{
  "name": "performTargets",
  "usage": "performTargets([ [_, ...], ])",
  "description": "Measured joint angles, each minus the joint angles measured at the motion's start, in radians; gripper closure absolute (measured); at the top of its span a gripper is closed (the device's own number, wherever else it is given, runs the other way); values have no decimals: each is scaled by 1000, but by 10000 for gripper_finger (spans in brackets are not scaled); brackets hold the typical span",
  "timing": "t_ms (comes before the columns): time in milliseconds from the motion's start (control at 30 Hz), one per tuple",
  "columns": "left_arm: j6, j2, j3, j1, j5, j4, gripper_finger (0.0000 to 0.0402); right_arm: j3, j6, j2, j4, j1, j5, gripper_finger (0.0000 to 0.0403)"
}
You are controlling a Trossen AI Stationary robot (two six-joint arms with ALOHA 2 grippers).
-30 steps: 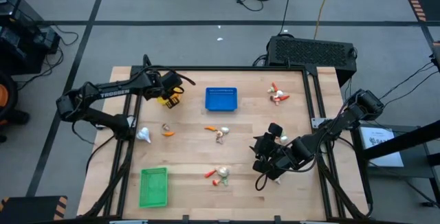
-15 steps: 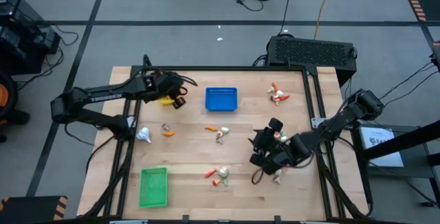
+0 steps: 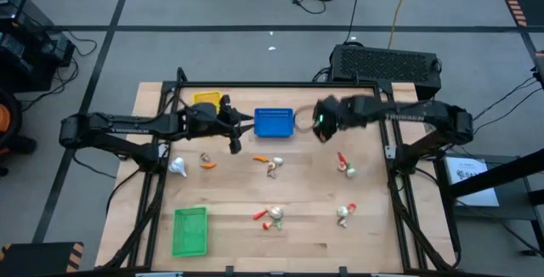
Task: Sort produce into baskets
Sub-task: Put the orange chili pepper into the yellow bin
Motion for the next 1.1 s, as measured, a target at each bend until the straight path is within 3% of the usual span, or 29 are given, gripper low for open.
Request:
performTargets([
  [200, 61, 0, -82, -14, 1, 308, 283, 1, -154, 6, 50, -257, -88, 232],
  [400, 95, -18, -85, 0, 1, 303, 283, 1, -277, 101, 106, -425, -181, 232],
  [667, 143, -12, -86, 1, -1, 247, 283, 1, -434, 256, 120, -525, -187, 232],
  [1100, 133, -12, -86, 51, -1, 246, 283, 1, -520, 411, 171, -584, -240, 232],
])
